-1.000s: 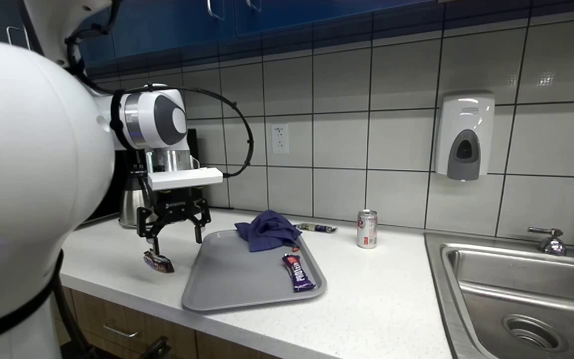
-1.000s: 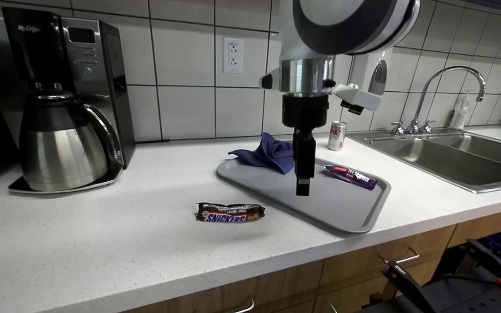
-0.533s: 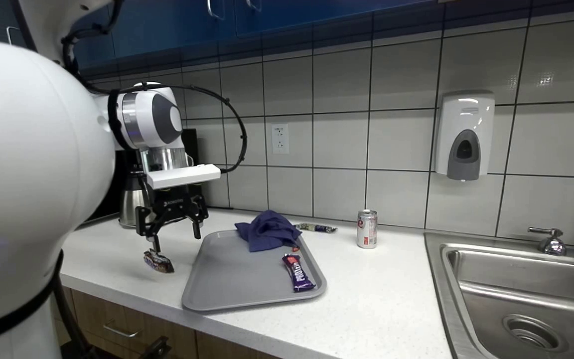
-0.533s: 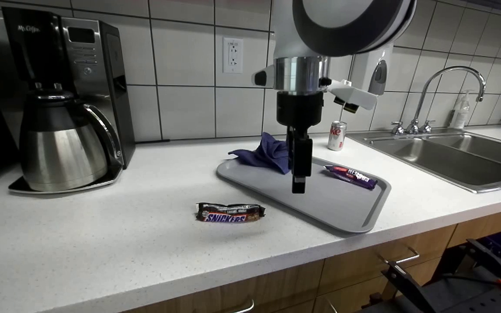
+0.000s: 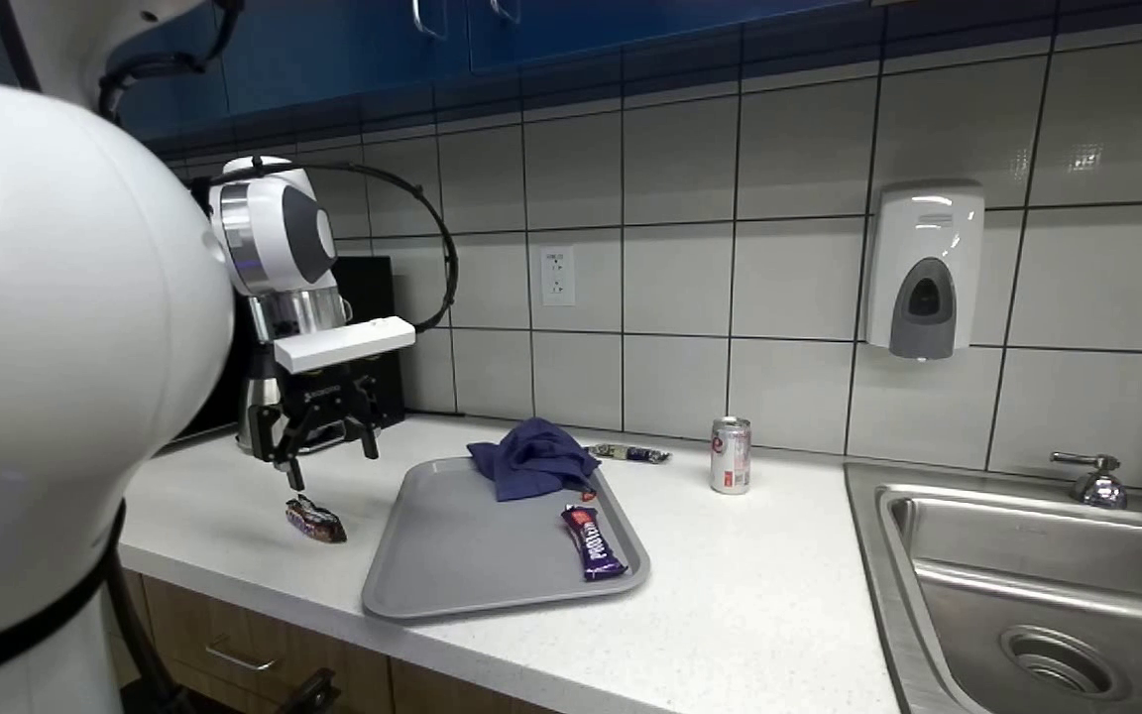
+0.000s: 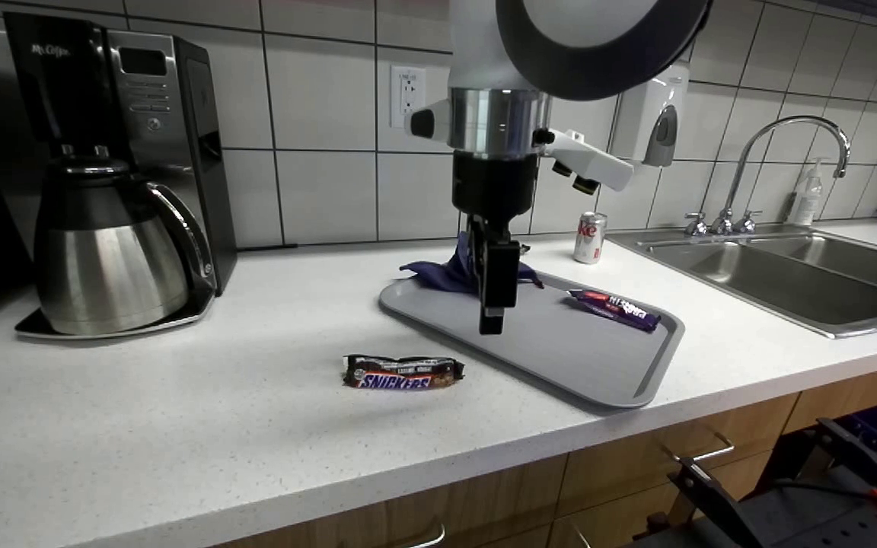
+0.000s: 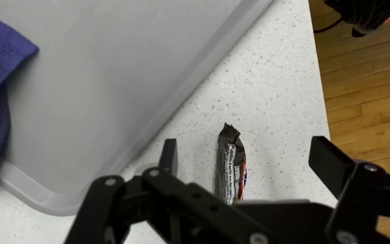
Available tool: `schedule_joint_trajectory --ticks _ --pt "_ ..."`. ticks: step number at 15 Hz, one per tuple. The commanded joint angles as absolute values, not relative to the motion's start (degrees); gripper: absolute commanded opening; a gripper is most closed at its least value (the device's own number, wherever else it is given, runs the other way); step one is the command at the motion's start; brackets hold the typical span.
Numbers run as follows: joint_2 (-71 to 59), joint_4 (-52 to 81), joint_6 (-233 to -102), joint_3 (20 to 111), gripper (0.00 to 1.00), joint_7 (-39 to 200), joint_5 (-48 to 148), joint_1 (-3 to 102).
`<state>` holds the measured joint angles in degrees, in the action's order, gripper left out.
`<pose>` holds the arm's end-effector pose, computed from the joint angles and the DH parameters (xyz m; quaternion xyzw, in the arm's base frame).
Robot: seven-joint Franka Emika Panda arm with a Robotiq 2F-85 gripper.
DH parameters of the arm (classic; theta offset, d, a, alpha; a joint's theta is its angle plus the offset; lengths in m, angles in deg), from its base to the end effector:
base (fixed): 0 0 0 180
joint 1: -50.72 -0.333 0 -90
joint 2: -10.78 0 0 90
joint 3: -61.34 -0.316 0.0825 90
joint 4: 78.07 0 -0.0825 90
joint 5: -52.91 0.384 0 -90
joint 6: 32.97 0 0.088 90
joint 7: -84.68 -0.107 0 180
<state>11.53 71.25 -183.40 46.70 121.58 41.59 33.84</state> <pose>0.3728 0.2338 0.2609 0.7750 0.6297 0.0134 0.0524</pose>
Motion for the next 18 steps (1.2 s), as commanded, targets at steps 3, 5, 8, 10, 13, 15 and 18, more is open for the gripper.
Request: schedule_joint_trajectory --ticks 3,5,8,10,13,15,18 --pt "7.12 67.88 -185.84 45.53 1.0 119.88 36.94 33.75" --pt "5.26 66.73 -186.32 45.24 1.0 119.39 35.89 33.62" --pt "2.59 64.74 -186.41 44.65 1.0 118.77 34.93 33.33" --pt "1.03 63.66 -186.47 44.33 1.0 118.23 34.5 32.97" --pt "-1.73 61.94 -186.6 43.45 1.0 118.81 35.89 32.84" --pt "-3.29 60.93 -186.64 43.18 1.0 118.31 35.49 32.67" --pt "-5.45 59.57 -186.53 43.05 1.0 117.68 35.14 32.47"
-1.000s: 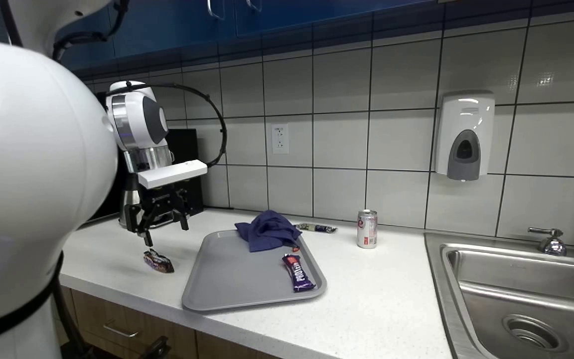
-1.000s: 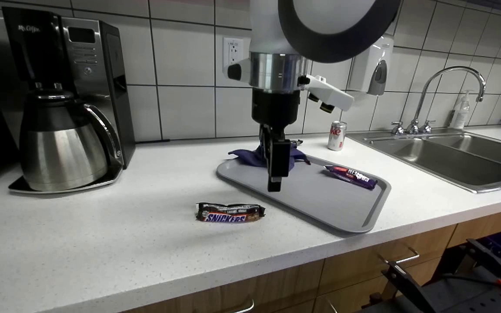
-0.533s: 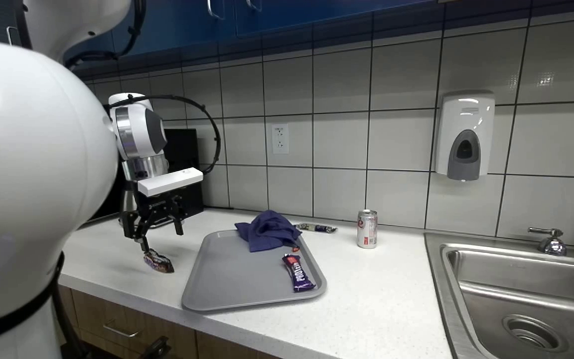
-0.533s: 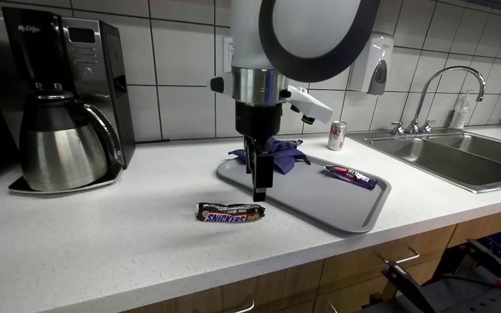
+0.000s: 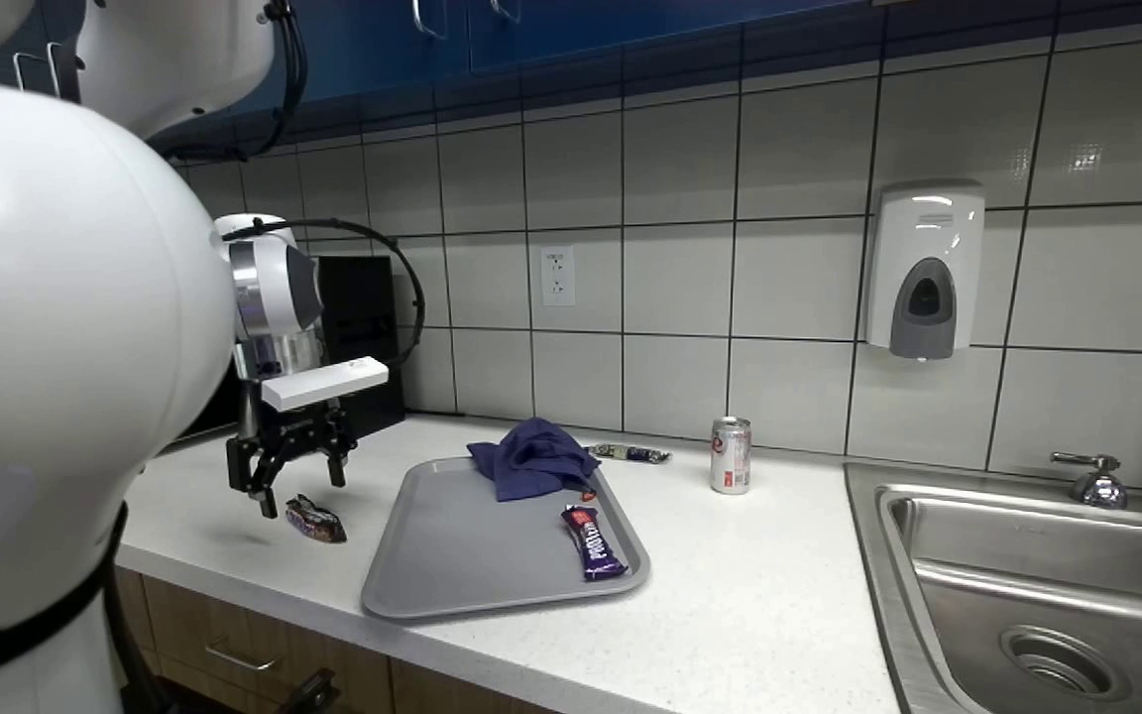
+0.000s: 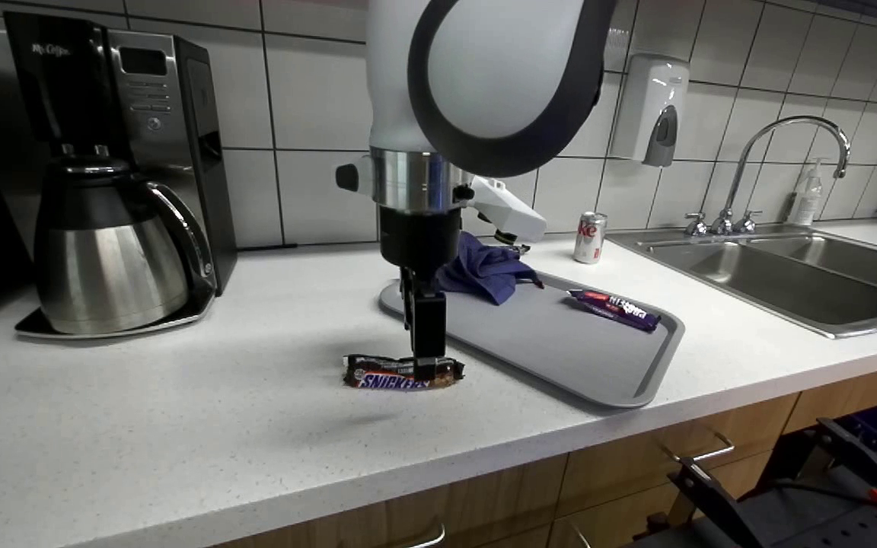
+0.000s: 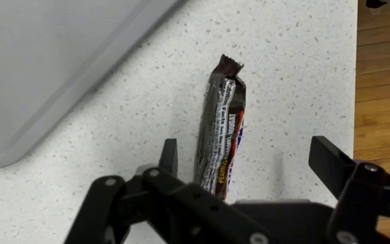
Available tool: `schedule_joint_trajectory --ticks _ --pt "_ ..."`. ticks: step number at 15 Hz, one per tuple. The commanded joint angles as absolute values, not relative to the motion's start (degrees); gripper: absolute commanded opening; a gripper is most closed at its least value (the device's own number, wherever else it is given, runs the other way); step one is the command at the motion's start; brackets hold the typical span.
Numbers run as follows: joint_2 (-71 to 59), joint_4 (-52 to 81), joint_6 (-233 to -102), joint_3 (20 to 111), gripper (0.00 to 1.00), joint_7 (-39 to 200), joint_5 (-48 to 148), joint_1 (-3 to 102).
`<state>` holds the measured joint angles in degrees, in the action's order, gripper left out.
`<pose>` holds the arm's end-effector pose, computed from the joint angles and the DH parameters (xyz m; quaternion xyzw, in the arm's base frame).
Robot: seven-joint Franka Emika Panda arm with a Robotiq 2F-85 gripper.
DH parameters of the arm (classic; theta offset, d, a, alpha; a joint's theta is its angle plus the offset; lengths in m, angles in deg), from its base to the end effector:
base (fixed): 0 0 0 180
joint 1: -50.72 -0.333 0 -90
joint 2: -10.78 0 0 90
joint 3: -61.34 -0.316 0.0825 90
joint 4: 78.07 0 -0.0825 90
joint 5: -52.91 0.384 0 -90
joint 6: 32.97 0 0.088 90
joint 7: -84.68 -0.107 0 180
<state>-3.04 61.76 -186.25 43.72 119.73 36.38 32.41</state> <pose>0.3870 0.2971 0.2108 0.7356 0.6767 0.0069 0.0291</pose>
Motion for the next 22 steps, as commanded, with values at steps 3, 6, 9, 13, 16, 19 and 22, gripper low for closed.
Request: schedule_joint_trajectory --ticks 3,6,9,13,16,19,22 --pt "-7.02 58.32 -186.37 43.24 1.0 117.26 34.62 32.25" --pt "-8.31 57.23 -186.36 43.43 1.0 116.95 34.38 32.15" --pt "-9.16 56.51 -186.36 43.8 1.0 116.19 33.54 31.95" --pt "-10.22 55.54 -186.24 44.08 1.0 114.97 32.52 32.0" --pt "-10.64 55.24 -186.21 44.19 1.0 114.48 32.18 32.15" --pt "-10.98 55.13 -186.29 44.01 0.75 114.77 32.36 32.35" --pt "-10.8 55.24 -186.33 43.87 0.56 115.01 32.5 32.5"
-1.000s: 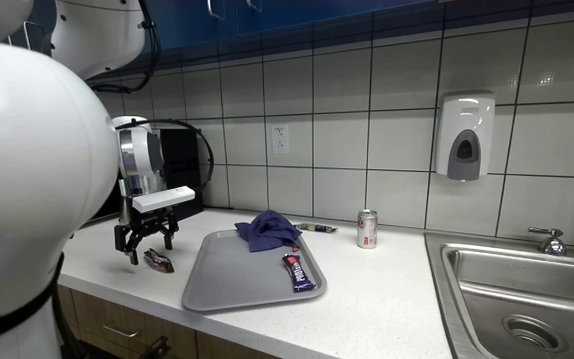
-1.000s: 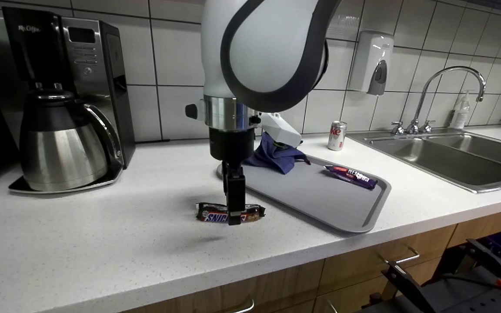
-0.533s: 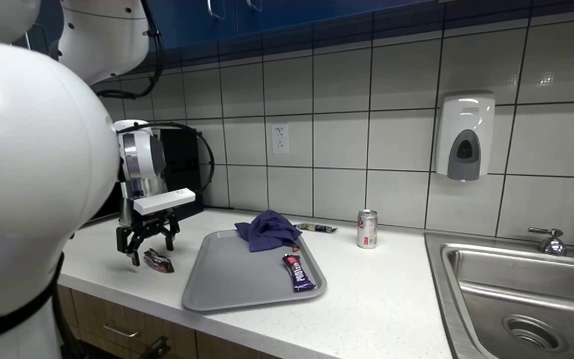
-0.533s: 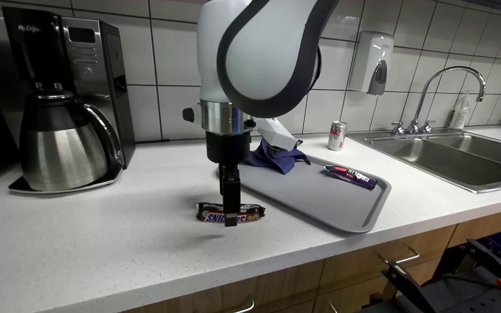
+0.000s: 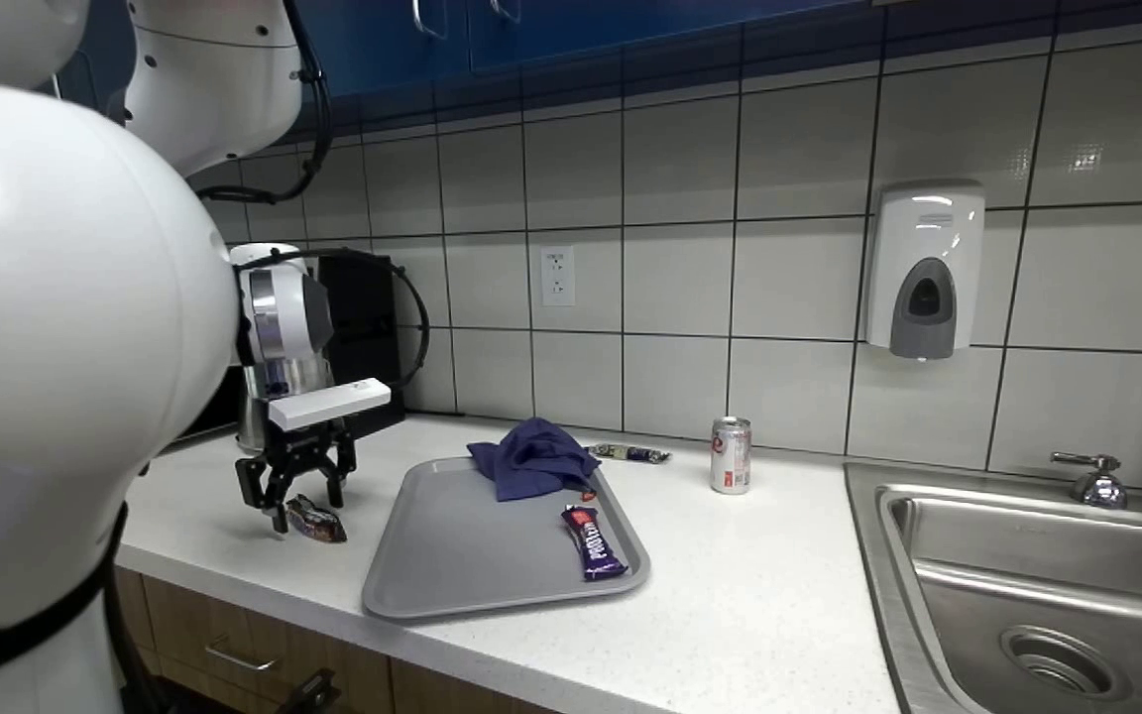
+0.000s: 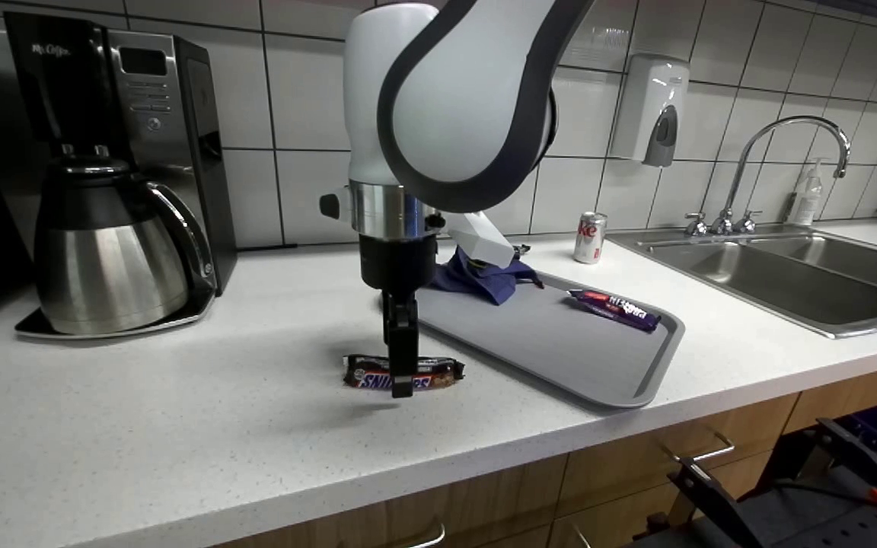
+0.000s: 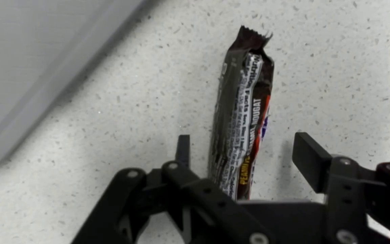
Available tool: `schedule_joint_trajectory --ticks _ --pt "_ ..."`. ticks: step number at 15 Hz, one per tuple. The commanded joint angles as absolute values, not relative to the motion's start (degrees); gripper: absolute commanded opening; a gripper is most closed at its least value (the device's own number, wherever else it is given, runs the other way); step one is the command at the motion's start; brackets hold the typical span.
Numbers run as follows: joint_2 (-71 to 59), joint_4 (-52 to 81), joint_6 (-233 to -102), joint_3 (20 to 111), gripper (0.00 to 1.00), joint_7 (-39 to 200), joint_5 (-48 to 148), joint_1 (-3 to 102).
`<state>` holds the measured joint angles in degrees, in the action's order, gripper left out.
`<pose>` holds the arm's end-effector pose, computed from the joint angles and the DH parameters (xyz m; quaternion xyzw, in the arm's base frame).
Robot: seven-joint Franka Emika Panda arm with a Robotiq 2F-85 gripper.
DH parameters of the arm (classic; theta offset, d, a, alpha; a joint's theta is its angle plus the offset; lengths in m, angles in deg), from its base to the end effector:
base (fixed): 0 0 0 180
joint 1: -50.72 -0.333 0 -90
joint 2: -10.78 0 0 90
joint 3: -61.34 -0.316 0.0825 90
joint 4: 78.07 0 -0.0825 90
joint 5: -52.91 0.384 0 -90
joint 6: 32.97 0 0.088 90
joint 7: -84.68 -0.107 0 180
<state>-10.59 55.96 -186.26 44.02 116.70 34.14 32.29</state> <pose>0.4062 0.3125 0.1814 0.7458 0.6660 -0.0022 0.0181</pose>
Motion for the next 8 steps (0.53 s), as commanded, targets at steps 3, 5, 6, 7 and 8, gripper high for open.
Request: schedule_joint_trajectory --ticks 3,5,6,7,8 --pt "-10.37 55.35 -186.19 43.57 0.34 115.41 32.98 32.83" --pt "-10.06 55.41 -186.25 43.52 0.18 115.56 32.99 32.93" --pt "-9.97 55.38 -186.25 43.46 0.09 115.63 33.09 33.0" --pt "-9.83 55.4 -186.24 43.44 0.04 115.66 33.13 33.05" --pt "-9.71 55.44 -186.27 43.44 0.06 115.64 33.13 33.07"
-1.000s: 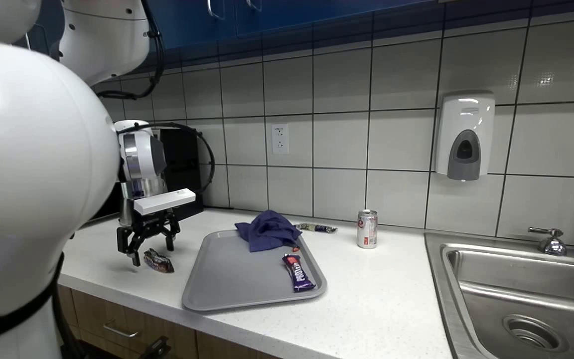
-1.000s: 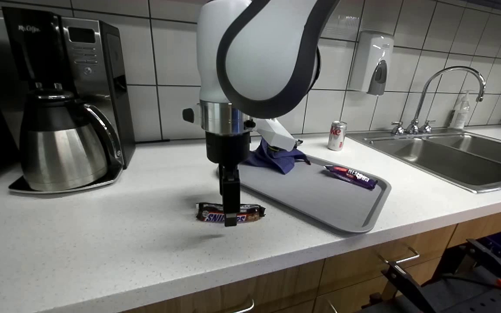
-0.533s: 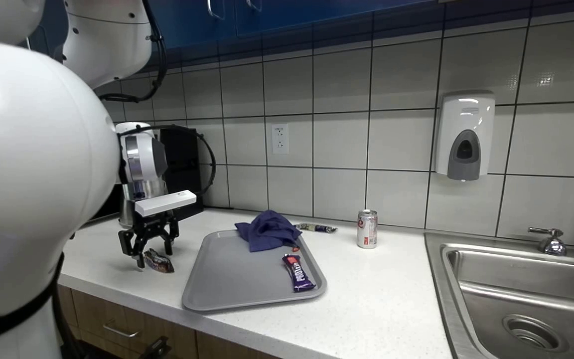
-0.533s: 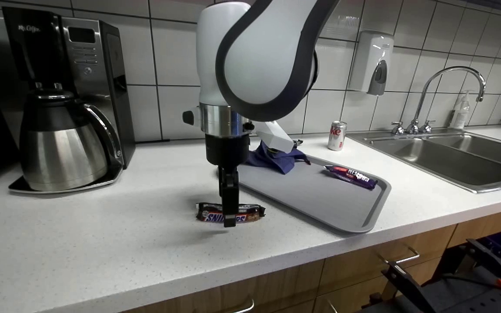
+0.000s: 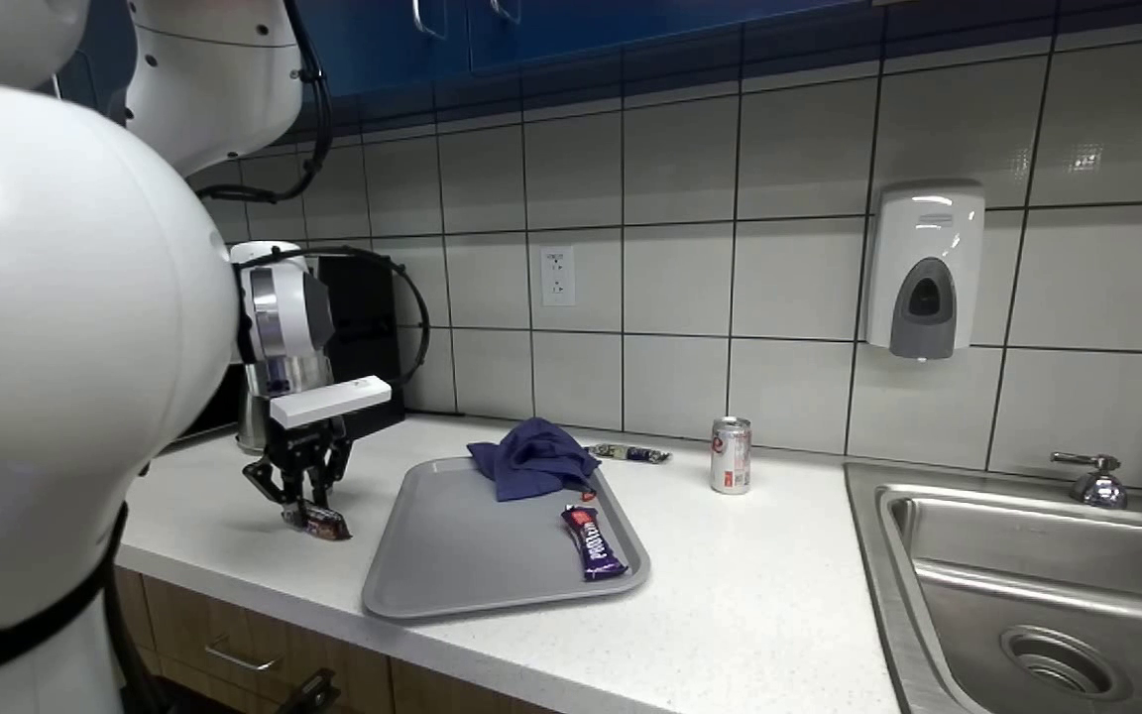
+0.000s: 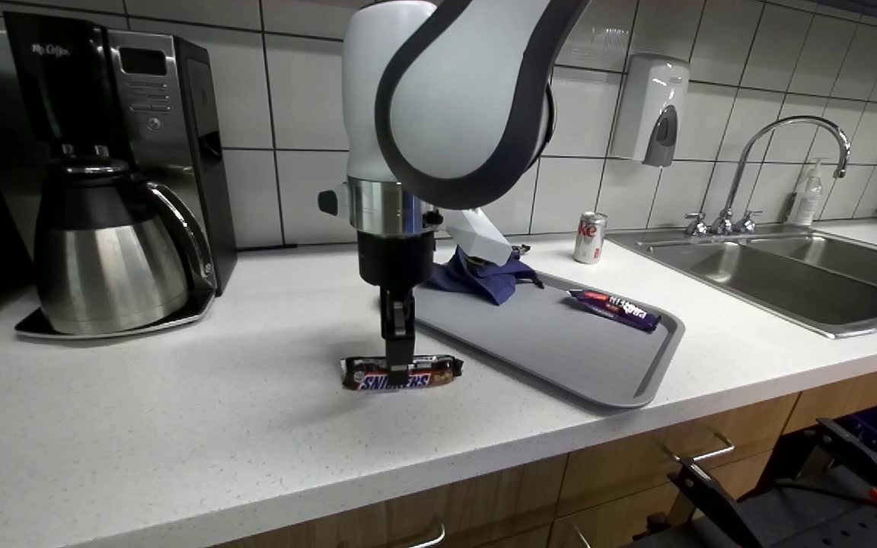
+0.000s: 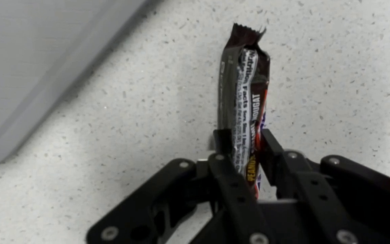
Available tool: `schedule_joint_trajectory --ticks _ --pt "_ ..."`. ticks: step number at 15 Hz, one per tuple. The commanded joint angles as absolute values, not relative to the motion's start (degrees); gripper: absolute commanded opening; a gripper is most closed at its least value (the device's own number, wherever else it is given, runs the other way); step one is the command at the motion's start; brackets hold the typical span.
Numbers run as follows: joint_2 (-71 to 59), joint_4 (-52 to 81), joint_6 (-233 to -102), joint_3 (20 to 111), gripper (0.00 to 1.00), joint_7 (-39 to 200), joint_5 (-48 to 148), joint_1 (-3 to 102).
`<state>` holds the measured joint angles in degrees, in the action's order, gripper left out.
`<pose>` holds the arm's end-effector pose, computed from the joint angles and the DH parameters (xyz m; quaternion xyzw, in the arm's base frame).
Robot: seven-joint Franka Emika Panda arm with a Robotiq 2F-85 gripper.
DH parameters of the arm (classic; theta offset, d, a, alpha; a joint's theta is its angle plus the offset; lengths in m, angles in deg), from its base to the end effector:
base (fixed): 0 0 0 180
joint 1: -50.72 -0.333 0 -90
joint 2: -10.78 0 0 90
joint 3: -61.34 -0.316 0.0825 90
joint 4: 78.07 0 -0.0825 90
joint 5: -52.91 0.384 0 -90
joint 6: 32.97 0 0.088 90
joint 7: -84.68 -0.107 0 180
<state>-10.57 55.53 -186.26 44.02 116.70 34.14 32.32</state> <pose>0.4091 0.3139 0.1840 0.7462 0.6654 0.0017 0.0186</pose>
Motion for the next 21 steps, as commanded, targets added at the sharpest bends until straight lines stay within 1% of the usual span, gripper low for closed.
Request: schedule_joint_trajectory --ticks 1,12,21 --pt "-9.56 55.52 -186.13 43.12 0.06 116.05 33.62 33.37" --pt "-2.41 57.72 -184.03 44.49 0.05 115.76 33.47 35.52" --pt "1.66 59.34 -184.29 49.82 0.05 113.53 32.45 38.84"
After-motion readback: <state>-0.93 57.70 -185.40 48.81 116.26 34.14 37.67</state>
